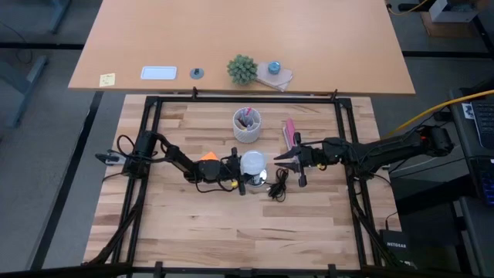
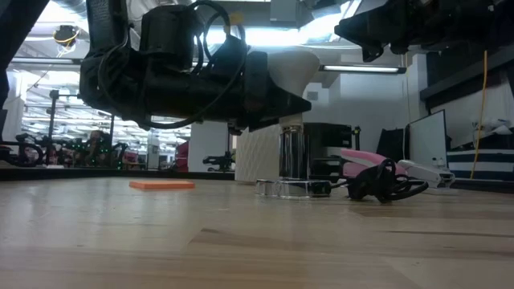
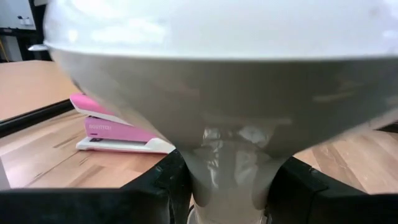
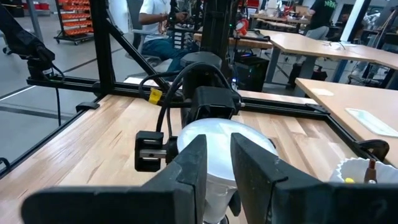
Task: Screw lightbulb
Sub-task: Insert the lightbulb into the lamp
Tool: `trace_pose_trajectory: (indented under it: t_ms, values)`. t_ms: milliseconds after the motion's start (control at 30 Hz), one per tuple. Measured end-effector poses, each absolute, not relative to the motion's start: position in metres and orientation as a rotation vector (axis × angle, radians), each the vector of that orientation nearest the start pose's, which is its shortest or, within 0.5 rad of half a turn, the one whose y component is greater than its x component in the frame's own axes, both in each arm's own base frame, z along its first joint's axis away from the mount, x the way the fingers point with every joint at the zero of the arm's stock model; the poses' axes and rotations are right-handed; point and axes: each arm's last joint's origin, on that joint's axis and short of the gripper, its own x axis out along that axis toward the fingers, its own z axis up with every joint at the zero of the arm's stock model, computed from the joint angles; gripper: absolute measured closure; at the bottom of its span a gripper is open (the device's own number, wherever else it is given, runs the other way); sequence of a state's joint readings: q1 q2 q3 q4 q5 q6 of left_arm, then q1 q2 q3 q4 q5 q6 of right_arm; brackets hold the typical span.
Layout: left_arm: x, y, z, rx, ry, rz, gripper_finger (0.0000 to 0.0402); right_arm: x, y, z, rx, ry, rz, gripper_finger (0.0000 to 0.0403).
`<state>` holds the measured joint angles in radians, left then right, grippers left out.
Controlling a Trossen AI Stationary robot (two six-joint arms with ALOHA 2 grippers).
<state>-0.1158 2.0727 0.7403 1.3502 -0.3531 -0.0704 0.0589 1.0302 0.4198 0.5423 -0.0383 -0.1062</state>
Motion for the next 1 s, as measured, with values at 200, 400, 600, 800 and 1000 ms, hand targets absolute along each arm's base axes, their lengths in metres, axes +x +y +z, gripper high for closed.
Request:
trace_pose_trajectory:
  t_ms: [200,400,600,800,1000]
  values:
    - [0.357,-0.031,0.113,-0.079,-0.026,0.237,0.025,0.215,0.014,0.232,-0.107,0.061,0.101,0.0327]
    - [0.358,-0.031,0.113,-0.079,-0.024,0.238,0.025,0.215,0.014,0.233,-0.107,0.053,0.1,0.0327]
    - [0.368,-0.032,0.118,-0.057,-0.009,0.24,0.025,0.215,0.014,0.233,-0.107,0.053,0.1,0.0327]
    - [0.369,-0.032,0.119,-0.051,-0.007,0.24,0.025,0.215,0.014,0.233,-0.107,0.054,0.1,0.0327]
    - [0.369,-0.032,0.118,-0.048,0.006,0.24,0.025,0.215,0.014,0.232,-0.107,0.058,0.1,0.0327]
